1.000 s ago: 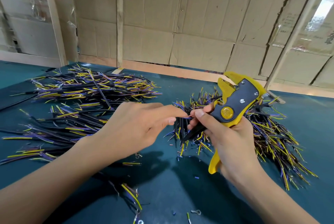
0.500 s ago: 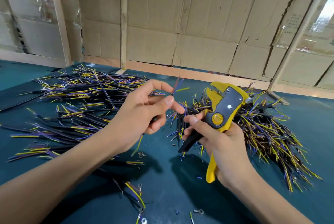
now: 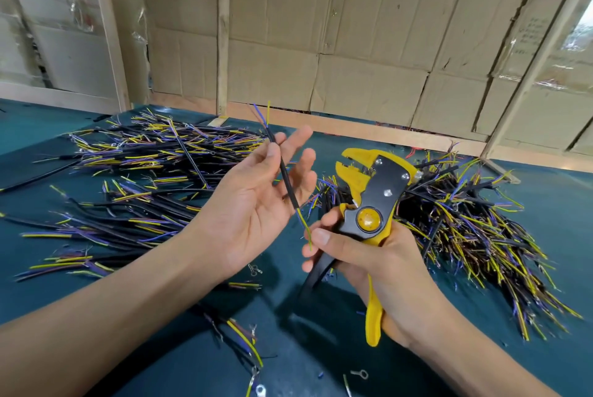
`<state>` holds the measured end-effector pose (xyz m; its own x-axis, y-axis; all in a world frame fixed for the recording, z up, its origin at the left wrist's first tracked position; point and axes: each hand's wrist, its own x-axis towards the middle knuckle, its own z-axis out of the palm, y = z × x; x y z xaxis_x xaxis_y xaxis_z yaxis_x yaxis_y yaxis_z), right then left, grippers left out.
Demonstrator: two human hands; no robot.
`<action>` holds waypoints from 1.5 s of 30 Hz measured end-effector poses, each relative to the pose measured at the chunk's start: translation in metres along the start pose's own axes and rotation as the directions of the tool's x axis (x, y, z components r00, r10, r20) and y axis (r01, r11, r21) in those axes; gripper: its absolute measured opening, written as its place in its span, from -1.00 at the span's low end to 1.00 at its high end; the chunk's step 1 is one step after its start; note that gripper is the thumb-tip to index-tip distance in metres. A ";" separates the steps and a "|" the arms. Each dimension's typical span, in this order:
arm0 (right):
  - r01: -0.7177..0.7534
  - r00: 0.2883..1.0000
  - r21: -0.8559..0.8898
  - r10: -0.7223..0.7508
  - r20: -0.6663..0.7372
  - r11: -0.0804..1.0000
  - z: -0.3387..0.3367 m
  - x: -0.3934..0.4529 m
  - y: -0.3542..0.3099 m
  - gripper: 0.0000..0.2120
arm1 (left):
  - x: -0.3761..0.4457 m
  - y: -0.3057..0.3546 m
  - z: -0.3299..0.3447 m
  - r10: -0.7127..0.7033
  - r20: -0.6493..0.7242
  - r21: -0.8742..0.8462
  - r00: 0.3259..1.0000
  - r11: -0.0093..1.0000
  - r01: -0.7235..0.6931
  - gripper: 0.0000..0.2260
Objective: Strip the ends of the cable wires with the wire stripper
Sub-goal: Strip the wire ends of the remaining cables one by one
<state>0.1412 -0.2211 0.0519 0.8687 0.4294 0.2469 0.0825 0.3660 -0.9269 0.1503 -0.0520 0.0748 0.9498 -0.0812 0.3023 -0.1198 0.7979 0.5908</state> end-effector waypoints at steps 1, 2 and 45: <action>-0.009 1.000 0.004 0.009 -0.007 1.000 -0.001 0.000 -0.001 -0.88 | 0.000 -0.002 0.000 0.009 -0.001 0.041 1.000 0.999 -0.009 -0.90; -0.020 1.000 0.001 0.020 -0.010 1.000 -0.001 0.001 -0.002 -0.87 | 0.000 -0.004 0.000 0.017 -0.005 0.082 1.000 0.997 -0.017 -0.91; 0.233 0.952 0.062 -0.214 -0.221 0.971 -0.022 0.012 -0.023 -0.91 | -0.013 0.020 0.000 -0.591 0.154 0.868 0.792 0.464 0.178 -0.61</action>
<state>0.1601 -0.2427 0.0704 0.9168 0.1481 0.3710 0.2519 0.5065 -0.8246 0.1356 -0.0350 0.0821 0.7781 -0.6281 0.0049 -0.1377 -0.1629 0.9770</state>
